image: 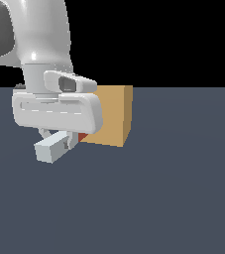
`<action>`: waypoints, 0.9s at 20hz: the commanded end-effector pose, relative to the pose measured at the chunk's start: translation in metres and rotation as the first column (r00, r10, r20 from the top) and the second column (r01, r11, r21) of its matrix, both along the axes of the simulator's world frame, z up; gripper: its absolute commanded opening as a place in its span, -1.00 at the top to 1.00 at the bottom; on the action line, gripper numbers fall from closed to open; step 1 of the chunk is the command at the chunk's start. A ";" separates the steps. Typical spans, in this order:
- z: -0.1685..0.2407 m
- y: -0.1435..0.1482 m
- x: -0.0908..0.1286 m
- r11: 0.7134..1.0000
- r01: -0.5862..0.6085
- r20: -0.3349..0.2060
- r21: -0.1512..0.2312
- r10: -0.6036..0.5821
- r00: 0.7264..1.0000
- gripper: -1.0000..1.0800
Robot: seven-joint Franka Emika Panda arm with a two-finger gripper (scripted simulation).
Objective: Insert the peg into the horizontal hole in a box.
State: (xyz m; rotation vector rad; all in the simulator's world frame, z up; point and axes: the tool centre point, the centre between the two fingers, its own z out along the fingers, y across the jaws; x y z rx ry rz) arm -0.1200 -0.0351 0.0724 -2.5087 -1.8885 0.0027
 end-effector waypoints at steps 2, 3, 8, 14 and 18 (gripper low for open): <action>0.000 0.000 0.000 1.000 0.000 0.000 0.000 0.000 1.000 1.00; 0.000 0.000 0.001 1.000 0.001 0.001 0.000 -0.001 1.000 1.00; 0.002 0.001 0.003 1.000 0.001 0.004 0.001 -0.001 1.000 1.00; 0.001 0.008 0.004 1.000 0.001 0.002 0.001 -0.001 1.000 1.00; 0.001 0.026 0.008 1.000 0.001 0.002 0.001 -0.001 1.000 1.00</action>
